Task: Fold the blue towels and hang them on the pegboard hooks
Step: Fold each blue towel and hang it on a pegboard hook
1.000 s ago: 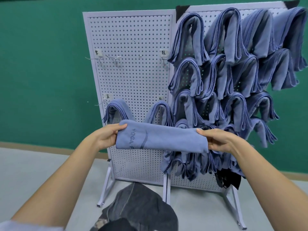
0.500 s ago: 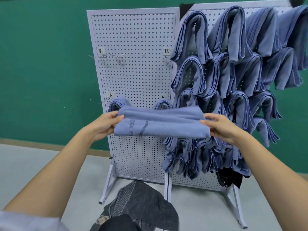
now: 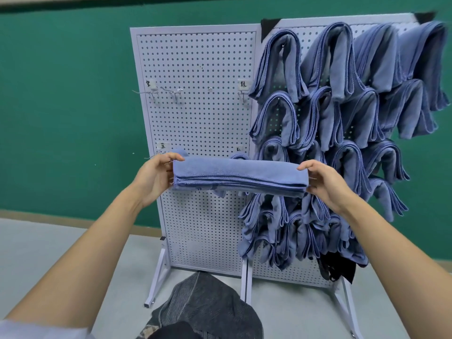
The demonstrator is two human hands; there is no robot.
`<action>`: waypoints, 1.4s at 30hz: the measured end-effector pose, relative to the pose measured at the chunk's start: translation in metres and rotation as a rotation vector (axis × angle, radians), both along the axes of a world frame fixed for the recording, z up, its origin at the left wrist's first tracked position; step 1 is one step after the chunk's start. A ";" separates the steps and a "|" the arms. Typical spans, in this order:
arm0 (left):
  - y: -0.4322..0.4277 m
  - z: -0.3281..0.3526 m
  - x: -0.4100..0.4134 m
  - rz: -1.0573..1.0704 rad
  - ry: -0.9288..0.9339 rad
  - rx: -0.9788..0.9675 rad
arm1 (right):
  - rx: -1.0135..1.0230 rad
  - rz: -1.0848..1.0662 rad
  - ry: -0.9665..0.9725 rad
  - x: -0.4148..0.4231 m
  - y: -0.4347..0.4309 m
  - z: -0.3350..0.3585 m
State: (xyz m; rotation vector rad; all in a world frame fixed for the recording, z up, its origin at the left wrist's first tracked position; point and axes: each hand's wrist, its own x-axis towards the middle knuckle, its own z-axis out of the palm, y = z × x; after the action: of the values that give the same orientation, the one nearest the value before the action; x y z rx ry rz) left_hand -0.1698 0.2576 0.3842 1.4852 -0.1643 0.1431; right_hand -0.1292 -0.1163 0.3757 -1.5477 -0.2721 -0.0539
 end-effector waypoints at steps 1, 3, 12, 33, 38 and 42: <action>-0.006 0.002 0.000 0.024 0.006 0.032 | -0.012 0.010 0.015 0.000 0.002 0.001; -0.015 0.000 0.005 0.077 0.011 0.065 | -0.088 0.017 0.038 0.001 0.005 0.001; -0.025 -0.017 0.013 0.215 0.076 0.080 | -0.108 -0.114 -0.026 -0.002 0.004 0.013; -0.180 -0.056 0.021 0.239 -0.161 0.374 | 0.030 -0.033 -0.129 -0.015 0.072 0.068; -0.175 -0.047 0.021 0.427 -0.239 0.399 | 0.235 -0.044 -0.092 -0.018 0.059 0.067; -0.152 -0.026 0.015 0.436 -0.303 0.394 | 0.247 -0.103 -0.005 -0.010 0.033 0.043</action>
State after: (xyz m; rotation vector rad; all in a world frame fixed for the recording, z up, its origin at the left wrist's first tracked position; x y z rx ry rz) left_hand -0.1549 0.1059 0.3584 1.8712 -0.1130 0.7233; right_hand -0.1395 -0.0831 0.4187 -1.3150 -0.1818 -0.1664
